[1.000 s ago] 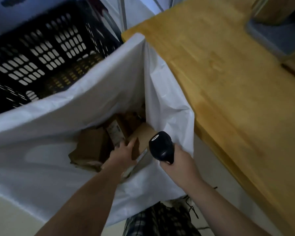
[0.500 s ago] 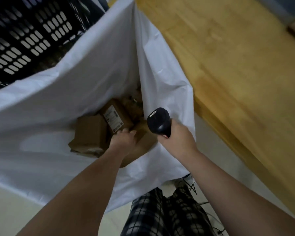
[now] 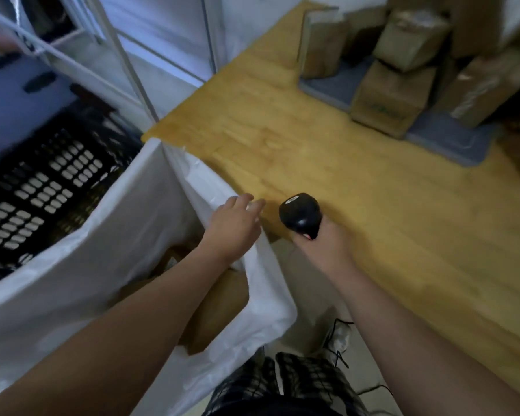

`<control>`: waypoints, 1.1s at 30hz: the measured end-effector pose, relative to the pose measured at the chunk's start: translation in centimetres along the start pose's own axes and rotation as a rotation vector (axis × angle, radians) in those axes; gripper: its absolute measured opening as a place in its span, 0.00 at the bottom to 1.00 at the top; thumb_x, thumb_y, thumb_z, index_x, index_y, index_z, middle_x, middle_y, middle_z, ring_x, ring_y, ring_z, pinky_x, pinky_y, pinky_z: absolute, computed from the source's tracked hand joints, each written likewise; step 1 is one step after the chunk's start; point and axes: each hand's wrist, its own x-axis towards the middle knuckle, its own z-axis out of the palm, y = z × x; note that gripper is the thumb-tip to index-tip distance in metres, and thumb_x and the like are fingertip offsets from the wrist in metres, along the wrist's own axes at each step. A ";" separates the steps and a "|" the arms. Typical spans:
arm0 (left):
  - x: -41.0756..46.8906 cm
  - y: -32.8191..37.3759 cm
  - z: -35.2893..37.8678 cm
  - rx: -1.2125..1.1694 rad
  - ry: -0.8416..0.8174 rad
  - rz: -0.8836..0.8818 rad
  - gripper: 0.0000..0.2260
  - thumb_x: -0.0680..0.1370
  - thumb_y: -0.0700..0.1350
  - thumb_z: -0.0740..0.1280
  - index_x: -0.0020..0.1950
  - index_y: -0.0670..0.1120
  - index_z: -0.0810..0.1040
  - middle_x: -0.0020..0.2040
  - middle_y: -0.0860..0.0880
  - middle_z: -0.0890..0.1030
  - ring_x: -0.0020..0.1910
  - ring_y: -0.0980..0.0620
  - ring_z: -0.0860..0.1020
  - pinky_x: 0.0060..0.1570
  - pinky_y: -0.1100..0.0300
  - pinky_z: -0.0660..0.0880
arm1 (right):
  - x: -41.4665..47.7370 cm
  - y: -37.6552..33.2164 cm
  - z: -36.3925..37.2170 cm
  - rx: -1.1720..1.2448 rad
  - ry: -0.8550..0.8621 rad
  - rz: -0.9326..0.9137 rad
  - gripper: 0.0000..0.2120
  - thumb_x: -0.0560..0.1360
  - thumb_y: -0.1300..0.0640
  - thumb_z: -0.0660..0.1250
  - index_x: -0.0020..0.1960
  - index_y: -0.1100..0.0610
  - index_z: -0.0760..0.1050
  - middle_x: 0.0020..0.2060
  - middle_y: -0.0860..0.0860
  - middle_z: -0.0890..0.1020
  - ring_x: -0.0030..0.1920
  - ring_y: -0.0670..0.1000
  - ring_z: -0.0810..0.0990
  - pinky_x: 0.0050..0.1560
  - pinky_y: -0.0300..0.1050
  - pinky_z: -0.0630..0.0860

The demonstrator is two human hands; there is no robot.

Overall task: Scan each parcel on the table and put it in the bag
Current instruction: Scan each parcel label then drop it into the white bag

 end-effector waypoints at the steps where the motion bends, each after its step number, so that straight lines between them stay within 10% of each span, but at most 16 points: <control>1: 0.8 1.0 -0.6 0.023 -0.002 0.029 0.22 0.81 0.48 0.59 0.76 0.49 0.62 0.73 0.45 0.66 0.69 0.44 0.66 0.62 0.51 0.68 | 0.0 0.5 -1.2 0.017 0.036 0.011 0.09 0.73 0.57 0.71 0.49 0.55 0.72 0.37 0.50 0.77 0.43 0.54 0.77 0.33 0.42 0.65; 19: 16.8 27.1 -4.7 0.035 0.012 0.413 0.24 0.81 0.48 0.60 0.76 0.48 0.59 0.72 0.46 0.65 0.67 0.44 0.68 0.60 0.51 0.71 | 0.3 13.1 -27.4 0.261 0.598 0.314 0.09 0.70 0.57 0.67 0.41 0.63 0.73 0.30 0.57 0.76 0.34 0.61 0.79 0.40 0.60 0.80; 33: 33.7 42.8 -7.4 -0.011 0.003 0.326 0.28 0.81 0.57 0.58 0.76 0.46 0.58 0.71 0.41 0.65 0.68 0.39 0.67 0.61 0.45 0.71 | 9.8 17.8 -44.8 0.184 0.692 0.203 0.09 0.72 0.54 0.68 0.37 0.54 0.71 0.30 0.51 0.75 0.33 0.51 0.75 0.30 0.43 0.67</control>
